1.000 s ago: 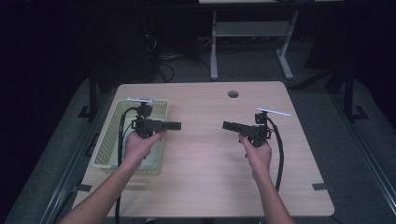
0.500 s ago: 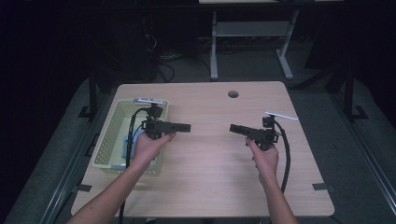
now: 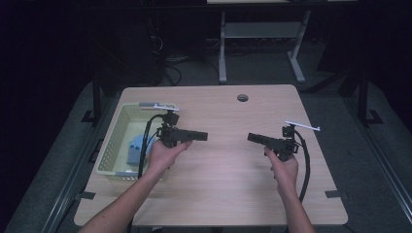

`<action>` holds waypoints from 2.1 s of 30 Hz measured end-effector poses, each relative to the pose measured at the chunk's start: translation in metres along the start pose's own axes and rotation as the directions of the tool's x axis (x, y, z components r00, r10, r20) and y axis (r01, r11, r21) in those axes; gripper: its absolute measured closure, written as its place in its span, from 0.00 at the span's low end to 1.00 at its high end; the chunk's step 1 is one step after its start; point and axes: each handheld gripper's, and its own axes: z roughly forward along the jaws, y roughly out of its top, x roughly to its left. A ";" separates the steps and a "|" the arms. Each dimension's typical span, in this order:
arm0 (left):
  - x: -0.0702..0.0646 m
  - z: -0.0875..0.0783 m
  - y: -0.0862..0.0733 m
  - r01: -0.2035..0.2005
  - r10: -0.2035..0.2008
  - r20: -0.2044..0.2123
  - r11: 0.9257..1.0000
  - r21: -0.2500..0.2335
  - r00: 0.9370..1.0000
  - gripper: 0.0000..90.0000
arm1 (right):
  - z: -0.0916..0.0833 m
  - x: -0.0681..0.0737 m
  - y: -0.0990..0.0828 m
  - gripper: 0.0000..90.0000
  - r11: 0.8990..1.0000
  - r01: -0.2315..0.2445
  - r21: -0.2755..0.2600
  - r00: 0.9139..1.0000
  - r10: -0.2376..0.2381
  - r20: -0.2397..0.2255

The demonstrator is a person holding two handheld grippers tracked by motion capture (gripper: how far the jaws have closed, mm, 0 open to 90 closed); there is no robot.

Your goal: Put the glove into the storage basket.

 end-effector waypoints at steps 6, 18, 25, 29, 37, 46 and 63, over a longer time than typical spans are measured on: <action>-0.004 0.011 -0.004 -0.009 0.009 0.011 1.000 0.015 1.000 0.26 | -0.010 -0.008 -0.005 0.34 1.000 -0.013 0.011 1.000 0.013 0.004; -0.018 0.031 -0.017 -0.066 0.065 0.027 0.997 0.049 0.998 0.26 | -0.038 -0.028 -0.016 0.34 1.000 -0.030 0.002 0.998 0.030 0.048; -0.021 0.040 -0.026 -0.079 0.076 0.045 0.995 0.062 0.996 0.26 | -0.051 -0.039 -0.026 0.33 0.999 -0.043 -0.001 0.997 0.043 0.061; -0.023 0.044 -0.032 -0.094 0.090 0.054 0.993 0.077 0.995 0.26 | -0.058 -0.041 -0.030 0.33 0.999 -0.042 -0.009 0.997 0.043 0.067; -0.023 0.051 -0.047 -0.111 0.105 0.072 0.990 0.084 0.992 0.26 | -0.066 -0.041 -0.039 0.33 1.000 -0.024 0.008 0.997 0.023 0.075; -0.028 0.055 -0.067 -0.162 0.154 0.075 0.981 0.104 0.985 0.26 | -0.074 -0.044 -0.052 0.32 0.999 -0.033 0.014 0.997 0.032 0.077; -0.029 0.049 -0.103 -0.148 0.138 0.188 0.988 0.042 0.972 0.26 | -0.090 -0.042 -0.078 0.30 1.000 -0.011 0.000 0.997 0.011 0.076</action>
